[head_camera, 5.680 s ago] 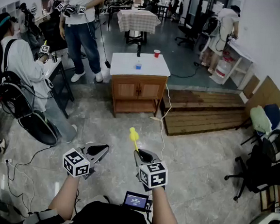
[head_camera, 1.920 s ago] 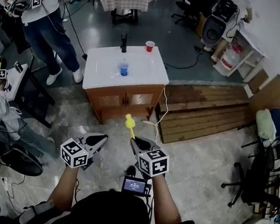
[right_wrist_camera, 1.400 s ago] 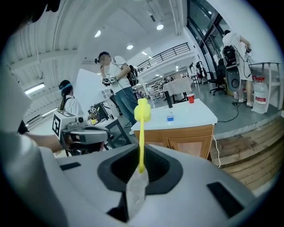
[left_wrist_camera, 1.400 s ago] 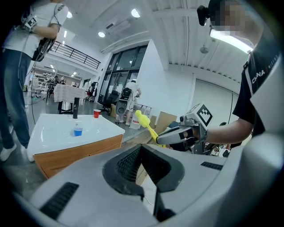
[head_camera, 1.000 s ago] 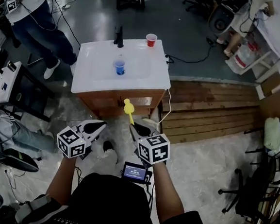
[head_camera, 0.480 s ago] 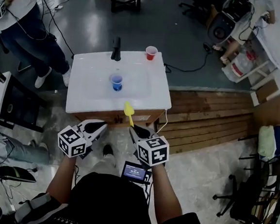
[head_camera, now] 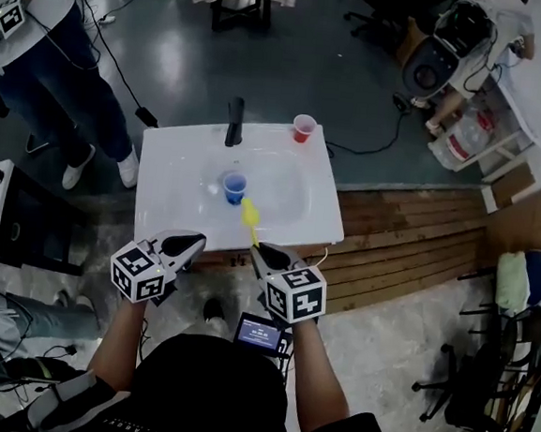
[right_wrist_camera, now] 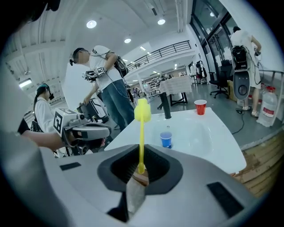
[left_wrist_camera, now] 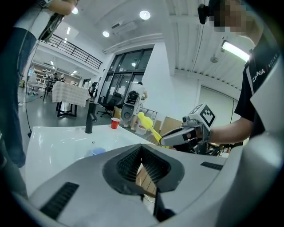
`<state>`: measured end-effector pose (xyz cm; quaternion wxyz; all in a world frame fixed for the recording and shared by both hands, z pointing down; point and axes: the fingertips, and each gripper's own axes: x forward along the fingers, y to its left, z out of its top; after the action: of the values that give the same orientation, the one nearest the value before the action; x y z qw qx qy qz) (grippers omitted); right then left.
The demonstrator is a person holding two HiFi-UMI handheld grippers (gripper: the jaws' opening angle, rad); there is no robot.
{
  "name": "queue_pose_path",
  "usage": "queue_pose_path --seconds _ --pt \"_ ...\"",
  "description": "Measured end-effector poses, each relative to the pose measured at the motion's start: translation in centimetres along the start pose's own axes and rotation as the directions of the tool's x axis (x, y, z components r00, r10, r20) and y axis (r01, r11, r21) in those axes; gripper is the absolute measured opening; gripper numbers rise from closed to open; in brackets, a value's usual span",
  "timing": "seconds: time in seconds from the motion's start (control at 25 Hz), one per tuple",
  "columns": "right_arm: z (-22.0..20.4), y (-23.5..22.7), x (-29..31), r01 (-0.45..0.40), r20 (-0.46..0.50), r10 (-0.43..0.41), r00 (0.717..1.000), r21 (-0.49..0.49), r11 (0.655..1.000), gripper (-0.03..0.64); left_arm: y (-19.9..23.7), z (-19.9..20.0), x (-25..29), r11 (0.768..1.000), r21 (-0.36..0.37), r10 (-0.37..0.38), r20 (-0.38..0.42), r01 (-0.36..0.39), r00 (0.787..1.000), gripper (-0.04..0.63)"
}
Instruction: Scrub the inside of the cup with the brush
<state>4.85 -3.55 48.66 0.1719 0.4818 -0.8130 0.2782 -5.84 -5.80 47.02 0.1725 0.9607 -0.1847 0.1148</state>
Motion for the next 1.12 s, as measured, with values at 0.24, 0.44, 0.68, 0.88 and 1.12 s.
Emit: queue_pose_path --seconds 0.24,0.44,0.68,0.88,1.12 --pt "0.3 -1.0 1.2 0.017 -0.003 -0.017 1.0 0.016 1.0 0.041 1.6 -0.4 1.1 1.0 -0.008 -0.021 -0.021 0.021 1.0 0.003" --pt "0.9 -2.0 2.1 0.01 -0.009 -0.01 1.0 0.016 1.0 0.041 2.7 -0.2 2.3 1.0 -0.019 -0.019 -0.027 0.018 0.999 0.003" --pt "2.0 -3.3 2.4 0.0 -0.014 0.0 1.0 0.006 1.0 0.041 3.4 0.5 3.2 1.0 -0.027 -0.014 -0.019 0.013 1.0 0.003" --pt "1.9 -4.3 2.7 -0.014 -0.037 0.014 0.999 -0.004 1.0 0.041 3.6 1.1 4.3 0.999 -0.044 -0.029 0.01 0.029 1.0 0.003" --pt "2.3 -5.8 3.5 -0.033 -0.072 0.031 0.997 -0.024 0.999 0.041 5.6 1.2 5.9 0.999 -0.036 0.015 -0.027 -0.016 1.0 0.005"
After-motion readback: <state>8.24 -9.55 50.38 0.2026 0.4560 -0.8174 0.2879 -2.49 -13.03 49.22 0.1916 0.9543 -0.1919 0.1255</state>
